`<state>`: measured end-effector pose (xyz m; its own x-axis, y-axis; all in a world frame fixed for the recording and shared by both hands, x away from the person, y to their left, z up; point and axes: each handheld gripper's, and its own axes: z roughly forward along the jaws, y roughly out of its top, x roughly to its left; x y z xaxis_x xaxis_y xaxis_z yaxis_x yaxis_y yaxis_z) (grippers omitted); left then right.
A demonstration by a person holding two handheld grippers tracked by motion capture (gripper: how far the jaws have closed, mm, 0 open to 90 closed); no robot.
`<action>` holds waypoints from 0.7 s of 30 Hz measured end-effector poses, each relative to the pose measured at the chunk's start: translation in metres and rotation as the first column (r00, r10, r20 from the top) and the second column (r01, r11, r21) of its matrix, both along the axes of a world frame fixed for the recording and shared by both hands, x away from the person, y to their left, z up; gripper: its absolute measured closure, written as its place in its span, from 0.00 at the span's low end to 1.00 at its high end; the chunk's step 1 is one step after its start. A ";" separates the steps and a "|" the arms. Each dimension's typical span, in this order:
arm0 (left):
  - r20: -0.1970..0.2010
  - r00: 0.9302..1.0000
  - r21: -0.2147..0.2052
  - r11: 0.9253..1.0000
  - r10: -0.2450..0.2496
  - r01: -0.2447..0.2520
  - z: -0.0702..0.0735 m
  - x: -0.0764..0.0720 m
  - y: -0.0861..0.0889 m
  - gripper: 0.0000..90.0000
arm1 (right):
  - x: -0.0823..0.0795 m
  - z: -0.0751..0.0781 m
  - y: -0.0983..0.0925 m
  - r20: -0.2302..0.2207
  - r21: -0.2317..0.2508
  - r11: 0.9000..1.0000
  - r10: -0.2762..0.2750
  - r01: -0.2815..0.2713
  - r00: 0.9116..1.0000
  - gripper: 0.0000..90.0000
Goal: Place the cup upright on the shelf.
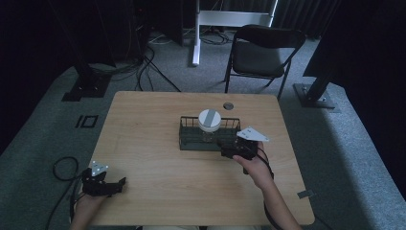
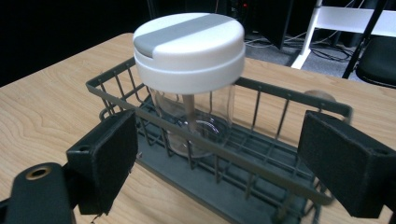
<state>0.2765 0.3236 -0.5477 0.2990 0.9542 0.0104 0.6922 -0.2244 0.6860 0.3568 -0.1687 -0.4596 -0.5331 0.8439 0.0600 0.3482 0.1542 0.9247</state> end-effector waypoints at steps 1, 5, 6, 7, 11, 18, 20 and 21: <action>0.000 1.000 0.000 1.000 0.000 0.000 0.000 0.000 0.000 0.01 | -0.001 0.000 -0.002 0.000 0.001 1.000 -0.003 0.003 1.000 0.13; 0.000 1.000 0.000 1.000 0.000 0.000 0.000 0.000 0.000 0.01 | -0.005 -0.001 -0.011 0.003 0.005 1.000 -0.020 0.019 1.000 0.13; 0.000 1.000 0.000 1.000 0.000 0.000 0.000 0.000 0.000 0.01 | -0.005 -0.002 -0.012 0.002 0.004 1.000 -0.021 0.021 1.000 0.13; 0.000 1.000 0.000 1.000 0.000 0.000 0.000 0.000 0.000 0.01 | -0.006 -0.003 -0.014 0.001 0.003 1.000 -0.023 0.023 1.000 0.13; 0.000 1.000 0.000 1.000 0.000 0.000 0.000 0.000 0.000 0.01 | -0.010 -0.007 -0.020 -0.004 0.004 1.000 -0.028 0.028 1.000 0.13; 0.000 1.000 0.000 1.000 0.000 0.000 0.000 0.000 0.000 0.01 | -0.016 -0.017 -0.031 -0.015 -0.021 0.999 -0.046 0.046 0.999 0.13; 0.000 1.000 0.000 1.000 0.000 0.000 0.000 0.000 0.000 0.01 | -0.017 -0.020 -0.034 -0.020 -0.029 0.998 -0.053 0.053 0.998 0.13; 0.000 1.000 0.000 1.000 0.000 0.000 0.000 0.000 0.000 0.01 | -0.018 -0.023 -0.036 -0.025 -0.029 0.998 -0.054 0.053 0.998 0.13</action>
